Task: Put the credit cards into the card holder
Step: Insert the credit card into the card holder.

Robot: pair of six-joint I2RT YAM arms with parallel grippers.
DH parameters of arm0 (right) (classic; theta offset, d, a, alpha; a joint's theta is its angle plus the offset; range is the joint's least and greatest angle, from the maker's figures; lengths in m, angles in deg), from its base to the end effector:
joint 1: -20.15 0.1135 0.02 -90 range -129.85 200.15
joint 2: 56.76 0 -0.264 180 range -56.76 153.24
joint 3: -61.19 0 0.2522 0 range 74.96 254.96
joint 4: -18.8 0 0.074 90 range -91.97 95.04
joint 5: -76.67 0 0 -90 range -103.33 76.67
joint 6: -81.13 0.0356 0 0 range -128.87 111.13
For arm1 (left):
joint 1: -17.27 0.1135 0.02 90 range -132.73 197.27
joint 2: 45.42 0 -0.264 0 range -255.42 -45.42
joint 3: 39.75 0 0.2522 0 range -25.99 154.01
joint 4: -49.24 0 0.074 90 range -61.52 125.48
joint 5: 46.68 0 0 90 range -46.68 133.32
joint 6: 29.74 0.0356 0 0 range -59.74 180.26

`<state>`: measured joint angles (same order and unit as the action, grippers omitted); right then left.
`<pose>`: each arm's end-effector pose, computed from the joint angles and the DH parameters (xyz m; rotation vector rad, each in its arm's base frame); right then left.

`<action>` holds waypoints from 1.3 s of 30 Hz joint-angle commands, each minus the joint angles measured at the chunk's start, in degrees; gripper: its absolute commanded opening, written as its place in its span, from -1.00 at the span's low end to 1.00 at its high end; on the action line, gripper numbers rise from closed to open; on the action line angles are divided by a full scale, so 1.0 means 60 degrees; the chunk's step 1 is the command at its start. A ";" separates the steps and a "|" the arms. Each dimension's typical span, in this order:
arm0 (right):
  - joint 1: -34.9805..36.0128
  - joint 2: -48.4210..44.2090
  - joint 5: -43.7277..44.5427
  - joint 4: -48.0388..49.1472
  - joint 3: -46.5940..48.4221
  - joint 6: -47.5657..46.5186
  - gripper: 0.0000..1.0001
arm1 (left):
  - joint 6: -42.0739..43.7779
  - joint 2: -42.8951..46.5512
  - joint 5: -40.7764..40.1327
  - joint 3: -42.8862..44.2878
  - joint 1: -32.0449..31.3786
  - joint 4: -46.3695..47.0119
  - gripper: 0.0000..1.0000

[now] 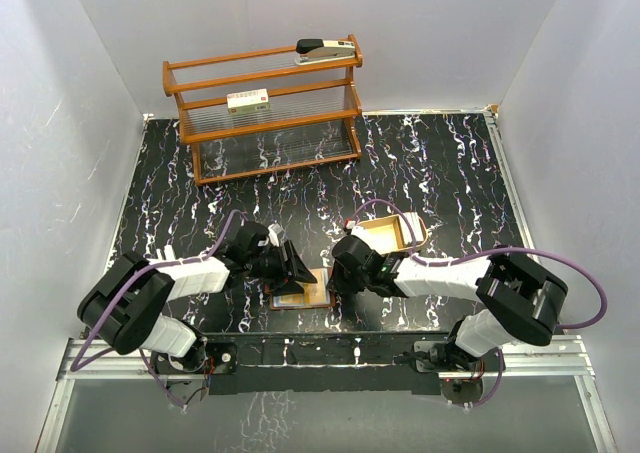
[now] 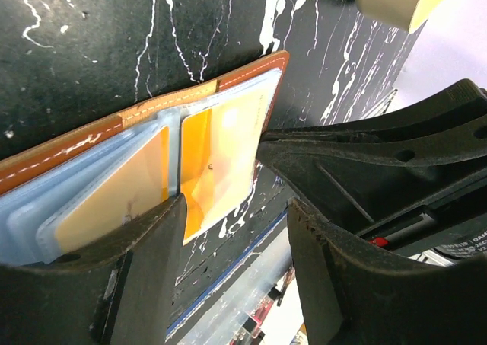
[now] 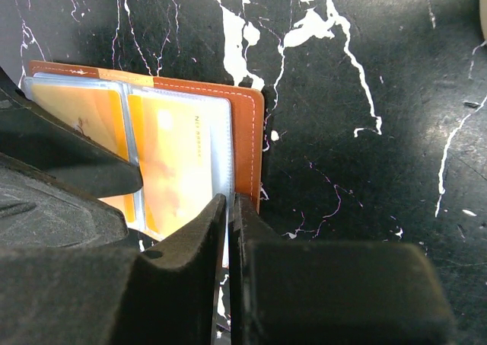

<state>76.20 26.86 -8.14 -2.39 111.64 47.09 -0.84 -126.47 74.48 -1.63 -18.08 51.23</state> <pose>0.1510 0.2185 0.1489 0.0365 2.6491 0.6389 0.1871 -0.1553 0.1341 -0.2583 2.6230 -1.3755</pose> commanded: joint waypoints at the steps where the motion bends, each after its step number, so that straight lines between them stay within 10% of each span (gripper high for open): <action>1: 0.0150 0.0074 0.0109 0.0197 -0.0125 0.0178 -0.90 | -0.0168 -0.0172 -0.0006 0.0174 -0.0289 0.0122 0.09; 21: 0.0163 -0.0870 0.0411 -0.0330 0.0202 -0.0201 -0.70 | 0.0525 0.0732 -0.1352 0.0793 -0.0392 -0.1588 0.16; 39: 0.0163 0.0070 -0.0006 0.0700 -0.0062 -0.0253 -0.90 | 0.0217 -0.0325 -0.0814 0.0827 -0.0427 -0.0294 0.16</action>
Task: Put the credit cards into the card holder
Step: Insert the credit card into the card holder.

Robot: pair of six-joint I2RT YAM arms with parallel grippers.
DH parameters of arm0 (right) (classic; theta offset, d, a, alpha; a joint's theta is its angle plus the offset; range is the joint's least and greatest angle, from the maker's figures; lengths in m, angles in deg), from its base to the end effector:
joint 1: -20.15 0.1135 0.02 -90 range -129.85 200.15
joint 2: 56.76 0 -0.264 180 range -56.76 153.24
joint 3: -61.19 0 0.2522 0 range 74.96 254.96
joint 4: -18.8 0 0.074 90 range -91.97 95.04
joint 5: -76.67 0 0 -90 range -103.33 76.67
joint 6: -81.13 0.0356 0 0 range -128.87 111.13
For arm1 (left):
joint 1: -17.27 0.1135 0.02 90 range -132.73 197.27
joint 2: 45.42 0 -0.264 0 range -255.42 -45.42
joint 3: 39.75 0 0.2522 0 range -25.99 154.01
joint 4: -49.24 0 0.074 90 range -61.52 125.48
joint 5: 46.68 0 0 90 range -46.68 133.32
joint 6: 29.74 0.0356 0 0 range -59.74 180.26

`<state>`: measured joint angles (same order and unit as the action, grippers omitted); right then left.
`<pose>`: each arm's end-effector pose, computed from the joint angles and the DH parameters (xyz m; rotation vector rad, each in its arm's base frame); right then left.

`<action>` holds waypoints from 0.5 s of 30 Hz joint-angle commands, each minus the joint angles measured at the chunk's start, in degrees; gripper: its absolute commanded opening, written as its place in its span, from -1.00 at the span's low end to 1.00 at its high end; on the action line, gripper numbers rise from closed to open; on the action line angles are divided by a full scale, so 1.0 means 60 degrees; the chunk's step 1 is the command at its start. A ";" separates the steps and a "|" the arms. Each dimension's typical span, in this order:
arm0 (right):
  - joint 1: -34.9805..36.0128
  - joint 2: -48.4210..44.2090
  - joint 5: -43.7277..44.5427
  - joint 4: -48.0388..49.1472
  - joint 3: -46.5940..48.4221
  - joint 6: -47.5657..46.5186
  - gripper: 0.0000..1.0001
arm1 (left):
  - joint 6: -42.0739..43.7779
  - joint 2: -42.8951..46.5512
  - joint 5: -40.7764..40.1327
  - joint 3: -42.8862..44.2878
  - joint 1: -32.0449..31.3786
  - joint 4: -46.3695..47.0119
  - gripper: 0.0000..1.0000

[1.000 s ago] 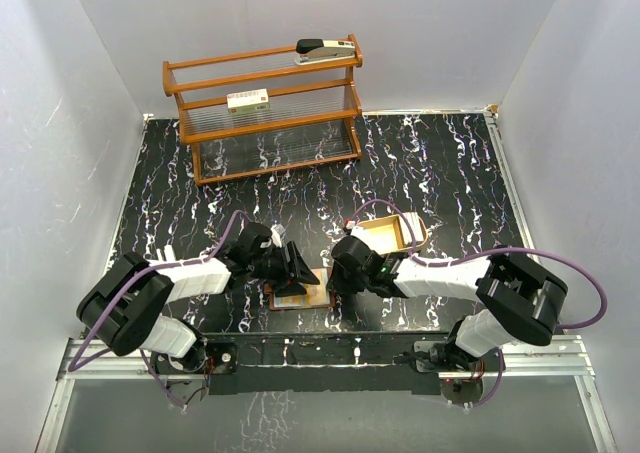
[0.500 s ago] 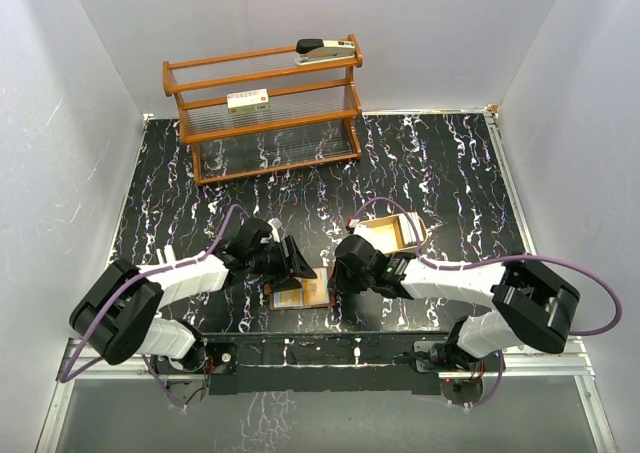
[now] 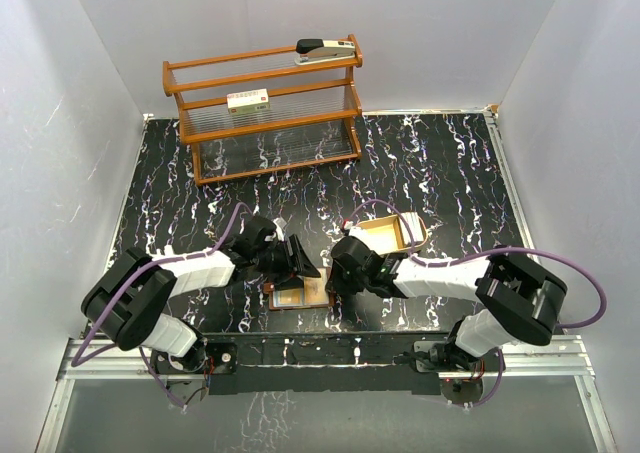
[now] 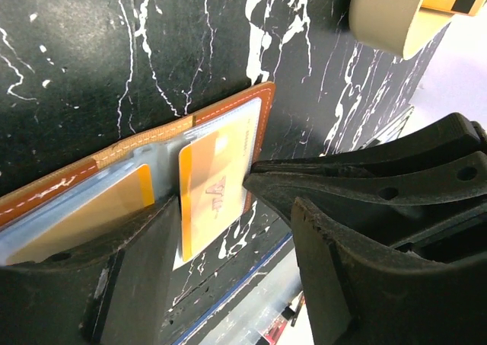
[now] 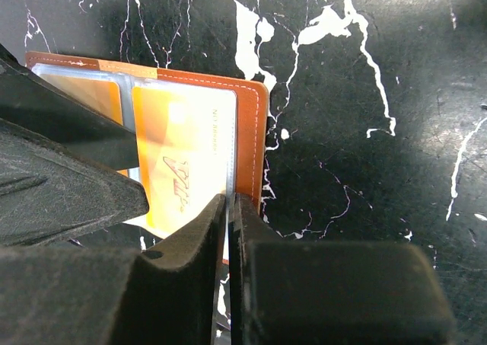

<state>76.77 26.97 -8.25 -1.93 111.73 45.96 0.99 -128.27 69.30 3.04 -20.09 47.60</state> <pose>0.1494 0.2210 0.1494 -0.0031 2.6428 0.6452 0.1966 -0.1698 0.1426 -0.2310 2.6139 -1.2745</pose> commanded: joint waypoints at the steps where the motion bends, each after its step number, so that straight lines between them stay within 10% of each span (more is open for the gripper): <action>1: 0.0063 0.0043 0.0050 0.0632 -0.0079 -0.0075 -0.90 | -0.0119 -0.0021 0.0061 0.0049 -0.0100 0.0379 0.15; 15: 0.0068 -0.0932 0.0428 -0.0736 0.0642 -0.0268 -0.81 | 0.0839 0.1024 -0.1005 0.1140 -0.0016 -0.2372 0.23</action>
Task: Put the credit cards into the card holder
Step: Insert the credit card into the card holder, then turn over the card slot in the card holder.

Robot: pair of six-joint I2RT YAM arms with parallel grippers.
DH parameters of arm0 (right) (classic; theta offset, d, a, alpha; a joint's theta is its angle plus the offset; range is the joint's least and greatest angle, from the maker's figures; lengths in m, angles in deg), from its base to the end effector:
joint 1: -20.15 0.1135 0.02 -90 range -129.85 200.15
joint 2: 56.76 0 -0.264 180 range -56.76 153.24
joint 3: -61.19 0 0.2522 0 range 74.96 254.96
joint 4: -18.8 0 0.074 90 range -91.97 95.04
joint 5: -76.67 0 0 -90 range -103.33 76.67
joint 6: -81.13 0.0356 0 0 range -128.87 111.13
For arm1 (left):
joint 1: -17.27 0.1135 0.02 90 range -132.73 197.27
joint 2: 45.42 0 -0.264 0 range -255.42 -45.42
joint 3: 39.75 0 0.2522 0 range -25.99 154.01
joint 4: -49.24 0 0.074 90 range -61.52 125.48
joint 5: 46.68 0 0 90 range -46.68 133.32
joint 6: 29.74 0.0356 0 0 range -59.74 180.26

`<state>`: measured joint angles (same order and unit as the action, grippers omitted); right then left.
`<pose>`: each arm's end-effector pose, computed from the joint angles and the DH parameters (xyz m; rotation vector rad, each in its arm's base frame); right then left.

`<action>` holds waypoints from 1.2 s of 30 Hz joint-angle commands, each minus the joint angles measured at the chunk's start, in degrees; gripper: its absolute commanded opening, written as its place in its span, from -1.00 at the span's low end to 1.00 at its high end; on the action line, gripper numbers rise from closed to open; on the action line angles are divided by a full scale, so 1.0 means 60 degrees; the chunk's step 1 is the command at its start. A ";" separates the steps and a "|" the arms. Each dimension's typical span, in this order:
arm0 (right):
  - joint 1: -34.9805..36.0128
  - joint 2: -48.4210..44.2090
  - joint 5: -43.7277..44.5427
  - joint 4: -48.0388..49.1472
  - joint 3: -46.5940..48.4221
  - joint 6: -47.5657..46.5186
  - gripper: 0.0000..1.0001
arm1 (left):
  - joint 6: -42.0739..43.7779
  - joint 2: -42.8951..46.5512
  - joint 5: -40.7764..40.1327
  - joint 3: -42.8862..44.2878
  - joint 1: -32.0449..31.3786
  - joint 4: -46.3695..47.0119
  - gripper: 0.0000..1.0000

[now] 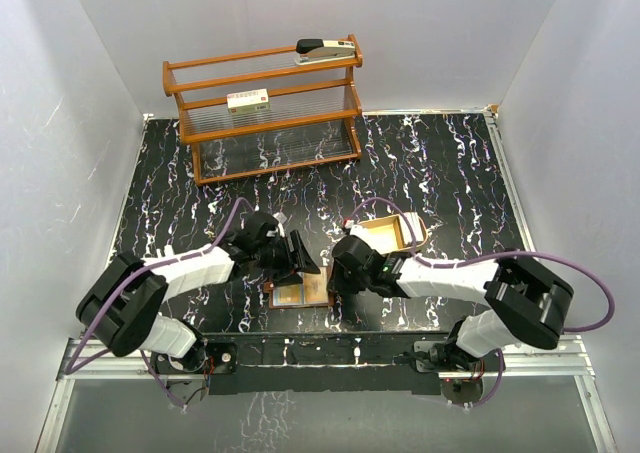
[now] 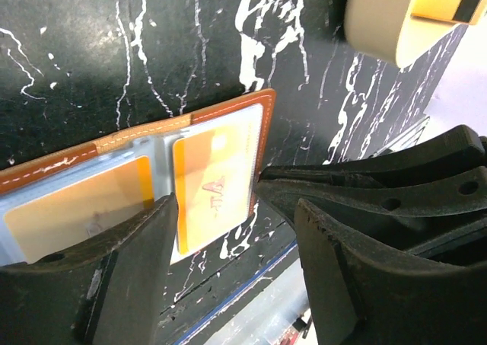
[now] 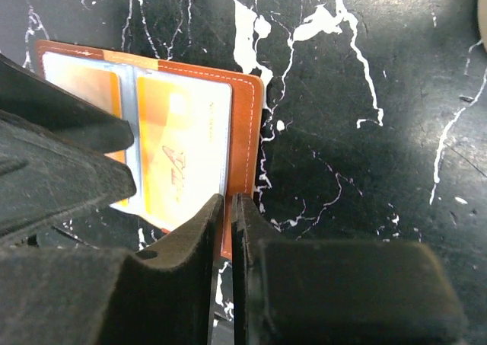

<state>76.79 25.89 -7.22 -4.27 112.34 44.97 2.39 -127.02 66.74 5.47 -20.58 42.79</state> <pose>0.1487 0.2190 0.1544 -0.0195 2.6382 0.6120 0.1988 -0.1724 0.1526 -0.2215 2.6162 -1.2102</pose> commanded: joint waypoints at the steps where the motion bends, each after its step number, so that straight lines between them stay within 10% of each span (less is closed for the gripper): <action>1: 0.0066 -0.0854 0.0227 -0.0339 0.0561 -0.0074 -0.81 | 0.0687 0.0917 -0.0597 0.0839 0.0194 -0.1810 0.24; 36: 0.0477 0.2638 -0.0492 -0.0361 0.3257 -0.0098 -0.80 | 0.1452 0.1534 0.1117 0.0052 0.2806 -0.3036 0.29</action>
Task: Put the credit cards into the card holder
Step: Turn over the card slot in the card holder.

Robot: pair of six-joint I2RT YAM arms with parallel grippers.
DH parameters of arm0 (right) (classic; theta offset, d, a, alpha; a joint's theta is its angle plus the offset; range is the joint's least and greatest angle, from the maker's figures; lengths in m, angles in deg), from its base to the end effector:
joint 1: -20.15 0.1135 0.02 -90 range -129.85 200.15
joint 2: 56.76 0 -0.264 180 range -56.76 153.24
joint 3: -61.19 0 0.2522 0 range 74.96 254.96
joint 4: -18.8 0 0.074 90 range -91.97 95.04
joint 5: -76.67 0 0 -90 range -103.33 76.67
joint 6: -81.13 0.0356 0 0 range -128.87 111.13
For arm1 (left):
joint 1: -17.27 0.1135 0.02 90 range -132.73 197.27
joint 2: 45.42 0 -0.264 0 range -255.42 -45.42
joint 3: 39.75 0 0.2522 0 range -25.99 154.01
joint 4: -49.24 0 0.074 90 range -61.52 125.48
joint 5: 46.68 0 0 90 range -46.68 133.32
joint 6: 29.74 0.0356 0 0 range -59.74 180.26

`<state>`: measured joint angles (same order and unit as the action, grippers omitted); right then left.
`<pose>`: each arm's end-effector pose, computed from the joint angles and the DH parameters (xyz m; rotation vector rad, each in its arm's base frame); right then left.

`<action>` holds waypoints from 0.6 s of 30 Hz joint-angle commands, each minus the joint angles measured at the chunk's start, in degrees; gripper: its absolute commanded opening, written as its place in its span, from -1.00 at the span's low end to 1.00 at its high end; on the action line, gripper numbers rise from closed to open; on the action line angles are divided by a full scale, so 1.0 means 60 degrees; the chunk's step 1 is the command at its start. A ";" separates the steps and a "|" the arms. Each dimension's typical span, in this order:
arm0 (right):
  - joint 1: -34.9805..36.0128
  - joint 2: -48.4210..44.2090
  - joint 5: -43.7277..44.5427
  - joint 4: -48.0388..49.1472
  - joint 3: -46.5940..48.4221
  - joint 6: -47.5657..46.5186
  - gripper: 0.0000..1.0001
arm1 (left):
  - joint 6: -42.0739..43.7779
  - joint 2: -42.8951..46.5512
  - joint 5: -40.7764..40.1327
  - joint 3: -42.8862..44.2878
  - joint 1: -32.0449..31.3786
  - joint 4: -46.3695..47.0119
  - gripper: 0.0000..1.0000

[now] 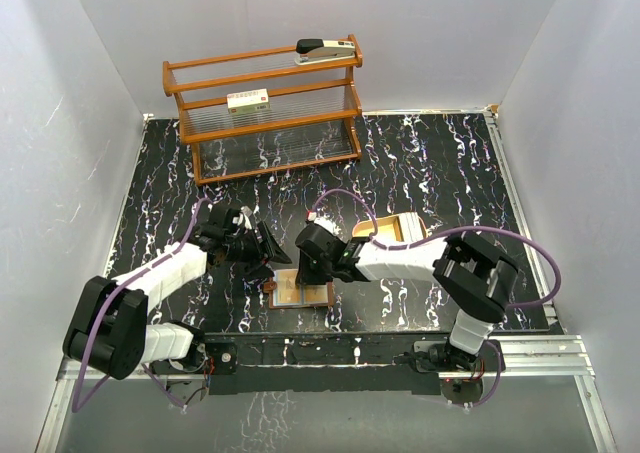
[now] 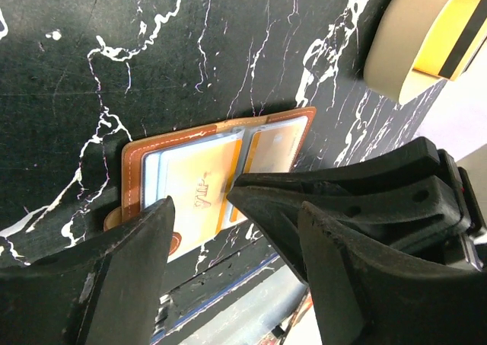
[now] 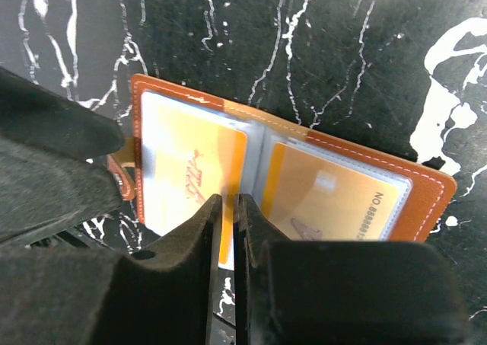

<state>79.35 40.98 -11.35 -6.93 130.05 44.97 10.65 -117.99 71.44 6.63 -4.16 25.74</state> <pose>0.1751 0.2913 0.1640 -0.1109 2.6874 0.6901 0.2130 -0.1016 0.1737 -0.4060 2.6113 -1.0976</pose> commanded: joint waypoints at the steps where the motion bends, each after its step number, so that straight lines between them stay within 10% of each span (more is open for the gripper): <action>1: 0.0050 0.0170 0.0221 0.0045 0.0264 -0.0084 -0.82 | 0.0058 0.0024 0.0369 -0.0168 0.0060 -0.0130 0.29; 18: 0.0050 0.0663 0.0465 -0.0320 -0.0081 -0.0114 -0.99 | 0.0292 -0.0188 0.0300 -0.0135 0.0063 0.0050 0.30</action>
<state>79.35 42.99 -10.87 -7.35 130.02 45.04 11.31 -119.28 72.47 5.73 -4.16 26.59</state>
